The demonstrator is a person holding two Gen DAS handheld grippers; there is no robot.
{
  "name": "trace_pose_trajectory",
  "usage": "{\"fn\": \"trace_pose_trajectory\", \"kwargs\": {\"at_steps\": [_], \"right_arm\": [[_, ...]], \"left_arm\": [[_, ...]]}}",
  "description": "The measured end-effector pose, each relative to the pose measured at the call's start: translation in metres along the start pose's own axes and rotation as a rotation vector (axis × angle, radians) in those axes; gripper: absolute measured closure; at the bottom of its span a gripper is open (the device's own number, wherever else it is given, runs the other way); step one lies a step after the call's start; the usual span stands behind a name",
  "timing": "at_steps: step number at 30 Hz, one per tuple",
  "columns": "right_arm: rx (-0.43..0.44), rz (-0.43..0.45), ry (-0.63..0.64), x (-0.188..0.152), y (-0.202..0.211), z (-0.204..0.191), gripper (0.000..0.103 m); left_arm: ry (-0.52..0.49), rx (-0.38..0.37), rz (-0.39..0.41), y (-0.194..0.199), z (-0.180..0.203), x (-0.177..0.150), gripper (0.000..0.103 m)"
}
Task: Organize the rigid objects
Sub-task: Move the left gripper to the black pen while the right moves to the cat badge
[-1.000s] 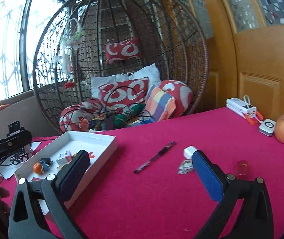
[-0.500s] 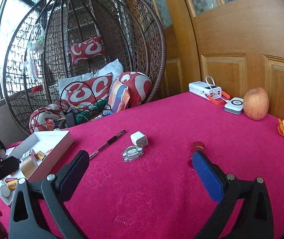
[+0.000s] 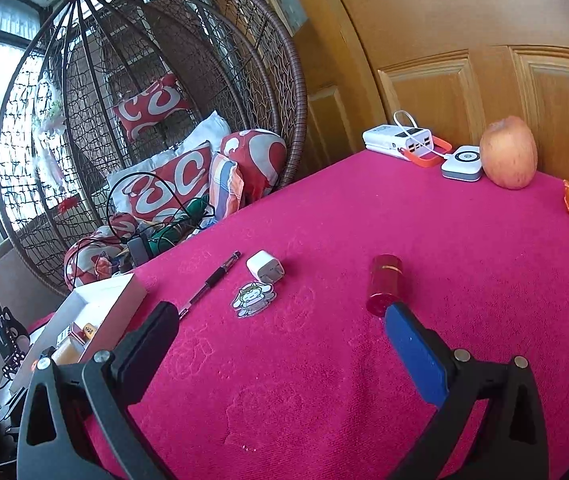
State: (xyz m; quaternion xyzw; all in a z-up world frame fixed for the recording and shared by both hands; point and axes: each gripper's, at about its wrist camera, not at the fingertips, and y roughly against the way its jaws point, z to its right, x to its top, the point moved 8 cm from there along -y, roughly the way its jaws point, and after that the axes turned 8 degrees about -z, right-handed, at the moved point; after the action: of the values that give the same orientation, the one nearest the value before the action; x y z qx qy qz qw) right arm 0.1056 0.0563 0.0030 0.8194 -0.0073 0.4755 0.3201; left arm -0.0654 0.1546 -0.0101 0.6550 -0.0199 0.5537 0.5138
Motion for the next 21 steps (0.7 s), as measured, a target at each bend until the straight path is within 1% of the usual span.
{"fn": "trace_pose_trajectory", "kwargs": {"at_steps": [4,12,15,21], "right_arm": [[-0.002,0.001,0.012,0.000,0.000,-0.002,0.000],[-0.012,0.020,0.027,0.002,0.003,-0.003,0.000],[-0.014,0.029,0.033,0.003,0.005,-0.004,0.000],[0.004,0.031,0.035,0.003,0.005,-0.004,0.000]], "left_arm": [[0.028,0.014,-0.025,-0.005,-0.005,-0.001,0.000],[0.023,0.036,-0.055,-0.011,-0.006,-0.004,0.000],[0.019,0.033,-0.062,-0.012,-0.005,-0.004,0.000],[0.063,0.024,-0.064,-0.012,-0.014,-0.005,0.000]]}}
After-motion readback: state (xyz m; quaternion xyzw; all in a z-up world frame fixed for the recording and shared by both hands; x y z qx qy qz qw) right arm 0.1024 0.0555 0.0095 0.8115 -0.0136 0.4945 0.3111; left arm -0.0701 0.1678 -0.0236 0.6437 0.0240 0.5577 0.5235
